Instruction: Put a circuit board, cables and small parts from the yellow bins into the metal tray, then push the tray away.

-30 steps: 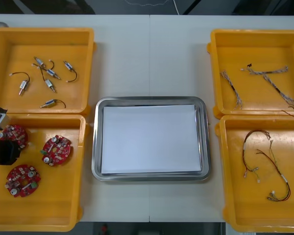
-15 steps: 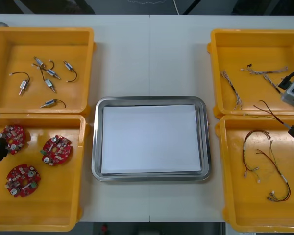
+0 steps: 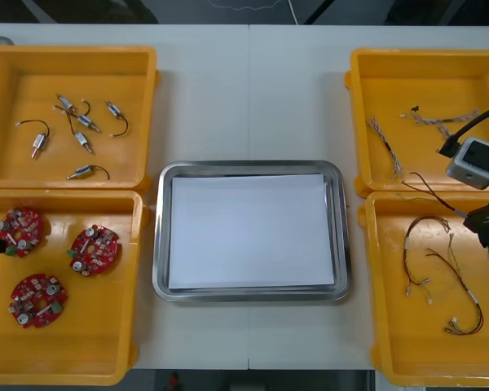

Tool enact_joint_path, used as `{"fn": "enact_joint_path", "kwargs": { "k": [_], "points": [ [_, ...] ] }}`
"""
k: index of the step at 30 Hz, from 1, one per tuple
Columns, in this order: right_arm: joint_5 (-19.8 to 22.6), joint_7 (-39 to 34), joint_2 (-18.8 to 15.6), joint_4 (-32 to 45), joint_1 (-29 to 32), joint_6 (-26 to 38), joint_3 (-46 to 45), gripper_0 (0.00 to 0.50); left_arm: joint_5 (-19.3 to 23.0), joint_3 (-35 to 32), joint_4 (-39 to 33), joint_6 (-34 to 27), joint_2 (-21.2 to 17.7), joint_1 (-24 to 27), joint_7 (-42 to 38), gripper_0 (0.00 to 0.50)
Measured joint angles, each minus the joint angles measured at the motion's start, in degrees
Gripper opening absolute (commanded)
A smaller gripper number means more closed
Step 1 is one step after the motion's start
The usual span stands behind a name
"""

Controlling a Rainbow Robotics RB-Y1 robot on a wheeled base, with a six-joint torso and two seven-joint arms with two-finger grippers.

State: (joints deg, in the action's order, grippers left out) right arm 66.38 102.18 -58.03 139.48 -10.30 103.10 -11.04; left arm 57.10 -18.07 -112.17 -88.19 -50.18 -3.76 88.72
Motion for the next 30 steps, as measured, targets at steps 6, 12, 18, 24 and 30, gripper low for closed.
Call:
{"fn": "enact_joint_path", "kwargs": {
  "k": [6, 12, 18, 24, 30],
  "points": [
    [0.65, 0.0, -0.22, 0.2, -0.86, 0.36, 0.51, 0.0, 0.03, 0.0, 0.0, 0.7, 0.0, 0.0, 0.0, 0.5],
    [0.65, 0.0, -0.22, 0.39, -0.86, 1.23, 0.51, 0.0, 0.02, 0.42, 0.05, 3.55, 0.0, 0.0, 0.0, 0.5],
    [0.64, 0.0, -0.23, 0.43, -0.86, 2.18, 0.51, 0.0, 0.01, 3.42, 2.19, 8.0, 0.0, 0.04, 0.0, 0.5],
    [0.63, 0.0, -0.23, 0.46, -0.87, 2.88, 0.51, 0.0, -0.07, 6.35, 3.62, 10.57, 0.0, 0.04, 0.0, 0.5],
    [0.62, 0.0, -0.23, 0.46, -0.87, 3.19, 0.51, 0.0, -0.29, 8.89, 5.28, 14.01, 0.0, 0.04, 0.0, 0.5]
  ]
}}
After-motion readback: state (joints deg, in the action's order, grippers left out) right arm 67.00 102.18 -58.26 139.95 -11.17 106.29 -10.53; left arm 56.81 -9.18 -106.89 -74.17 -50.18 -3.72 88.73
